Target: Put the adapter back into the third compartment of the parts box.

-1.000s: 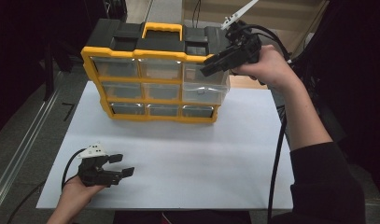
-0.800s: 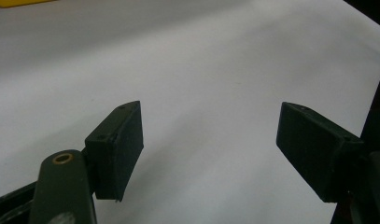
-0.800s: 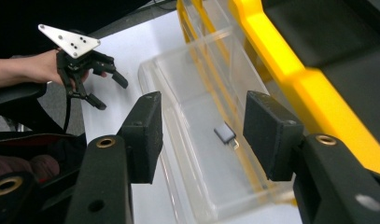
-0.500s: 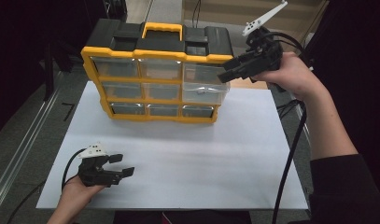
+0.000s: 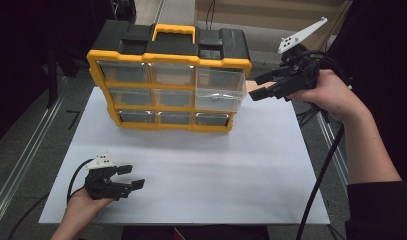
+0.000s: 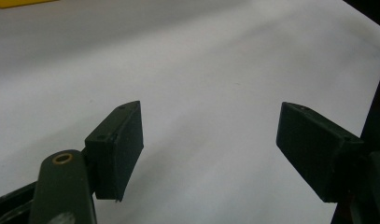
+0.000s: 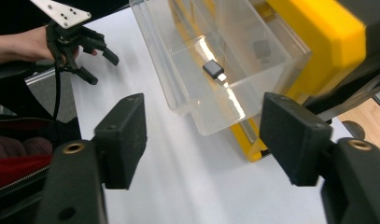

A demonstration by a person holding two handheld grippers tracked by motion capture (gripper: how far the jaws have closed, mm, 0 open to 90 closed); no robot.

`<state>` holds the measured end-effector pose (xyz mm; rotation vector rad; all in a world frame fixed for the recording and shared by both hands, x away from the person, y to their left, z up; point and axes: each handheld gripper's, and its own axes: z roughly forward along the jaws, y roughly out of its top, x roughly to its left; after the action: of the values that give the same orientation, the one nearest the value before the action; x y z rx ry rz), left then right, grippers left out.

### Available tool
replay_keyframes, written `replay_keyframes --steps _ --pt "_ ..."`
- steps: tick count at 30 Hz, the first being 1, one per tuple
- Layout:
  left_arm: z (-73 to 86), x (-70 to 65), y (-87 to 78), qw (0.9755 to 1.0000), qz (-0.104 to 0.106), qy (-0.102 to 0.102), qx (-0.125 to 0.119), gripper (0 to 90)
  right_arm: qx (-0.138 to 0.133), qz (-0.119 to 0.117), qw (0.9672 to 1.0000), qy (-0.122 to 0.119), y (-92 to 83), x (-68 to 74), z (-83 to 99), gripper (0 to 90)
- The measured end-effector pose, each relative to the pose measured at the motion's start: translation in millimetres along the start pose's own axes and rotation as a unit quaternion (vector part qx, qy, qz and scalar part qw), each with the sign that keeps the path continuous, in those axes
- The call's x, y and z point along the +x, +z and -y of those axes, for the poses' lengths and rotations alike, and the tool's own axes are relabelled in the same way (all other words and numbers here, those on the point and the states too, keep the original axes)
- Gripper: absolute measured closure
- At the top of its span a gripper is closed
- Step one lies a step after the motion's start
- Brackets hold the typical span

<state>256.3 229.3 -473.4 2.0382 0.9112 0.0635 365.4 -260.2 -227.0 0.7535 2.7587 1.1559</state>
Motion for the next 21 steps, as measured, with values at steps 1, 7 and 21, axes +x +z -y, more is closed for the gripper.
replay_keyframes --steps 1,7,21 --pt "0.0 0.1 -0.5 1.0 0.001 0.001 0.001 24.4 -0.001 -0.002 1.0 0.002 0.8 -0.2 2.0 25.8" --pt "0.4 0.5 -0.7 1.0 0.001 -0.002 -0.002 24.4 0.005 -0.007 0.9999 0.008 11.5 1.5 19.5 24.3" --pt "0.6 0.5 -0.7 1.0 -0.001 -0.004 -0.005 24.4 -0.003 -0.007 0.9994 0.033 40.9 4.7 55.1 22.2"
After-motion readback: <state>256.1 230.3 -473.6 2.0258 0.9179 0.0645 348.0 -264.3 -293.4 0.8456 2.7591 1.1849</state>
